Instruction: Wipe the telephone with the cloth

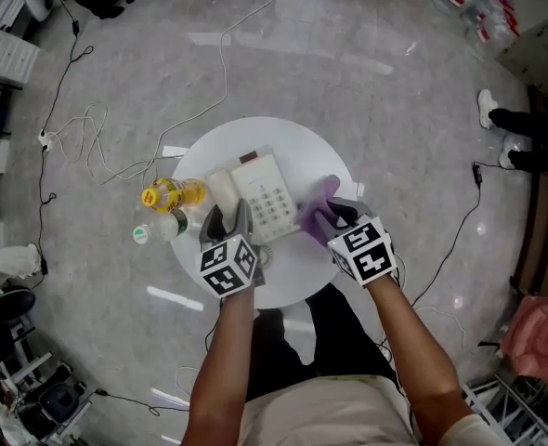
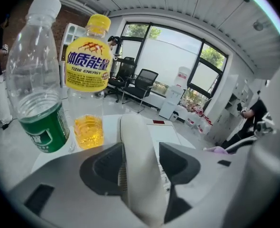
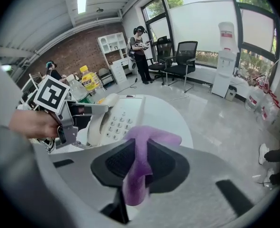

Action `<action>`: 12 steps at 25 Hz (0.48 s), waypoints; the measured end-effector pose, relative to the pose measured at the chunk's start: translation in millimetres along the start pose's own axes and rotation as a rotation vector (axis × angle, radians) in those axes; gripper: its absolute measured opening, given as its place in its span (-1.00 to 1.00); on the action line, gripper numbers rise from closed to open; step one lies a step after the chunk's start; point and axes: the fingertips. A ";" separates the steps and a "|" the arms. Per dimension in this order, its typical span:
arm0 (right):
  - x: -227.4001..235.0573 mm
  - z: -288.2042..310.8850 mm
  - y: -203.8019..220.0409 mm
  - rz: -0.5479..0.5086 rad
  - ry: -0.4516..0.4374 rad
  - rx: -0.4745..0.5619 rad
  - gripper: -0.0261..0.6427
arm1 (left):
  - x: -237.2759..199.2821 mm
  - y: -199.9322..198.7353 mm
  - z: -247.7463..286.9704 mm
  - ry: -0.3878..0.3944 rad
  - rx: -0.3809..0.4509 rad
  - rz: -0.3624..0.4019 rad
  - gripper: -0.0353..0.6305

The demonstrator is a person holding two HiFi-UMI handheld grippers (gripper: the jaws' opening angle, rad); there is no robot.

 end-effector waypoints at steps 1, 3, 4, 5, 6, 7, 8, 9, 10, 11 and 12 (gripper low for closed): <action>-1.3 0.2 1.2 -0.002 -0.004 -0.007 -0.69 | 0.7 -2.4 -2.3 0.009 0.001 0.011 -0.23; -3.8 -1.3 1.9 -0.003 -0.008 -0.014 -0.66 | 1.0 -7.8 -8.0 0.029 0.007 0.016 -0.23; -4.9 -2.9 1.9 -0.005 -0.009 -0.015 -0.64 | 0.6 -10.5 -11.3 0.038 0.011 0.013 -0.23; -5.6 -4.9 1.8 -0.008 -0.007 -0.016 -0.62 | 0.3 -12.9 -14.7 0.047 0.013 0.010 -0.23; -5.9 -7.2 1.8 -0.011 -0.003 -0.015 -0.60 | 0.1 -15.0 -17.8 0.055 0.013 0.008 -0.23; -5.8 -9.7 1.9 -0.013 0.002 -0.015 -0.59 | 0.0 -16.6 -20.7 0.062 0.011 0.005 -0.23; -5.5 -12.5 2.0 -0.015 0.007 -0.014 -0.58 | -0.3 -17.5 -23.5 0.067 0.009 0.002 -0.23; -5.2 -15.7 1.9 -0.015 0.014 -0.013 -0.57 | -0.6 -18.1 -26.5 0.071 0.005 -0.003 -0.23; -4.8 -19.2 1.2 -0.015 0.022 -0.010 -0.56 | -0.7 -18.4 -29.9 0.075 0.001 -0.009 -0.23; -4.3 -23.3 -0.2 -0.014 0.030 -0.004 -0.56 | -0.3 -19.1 -33.8 0.080 -0.003 -0.014 -0.23; -3.7 -27.9 -2.5 -0.009 0.037 0.003 -0.56 | 1.0 -20.4 -38.4 0.087 -0.006 -0.016 -0.23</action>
Point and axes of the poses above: the fingertips, and each gripper's own axes: z forward along the fingers, x to its right, y out of its underside, and after that the axes turned 9 degrees about y, right-handed
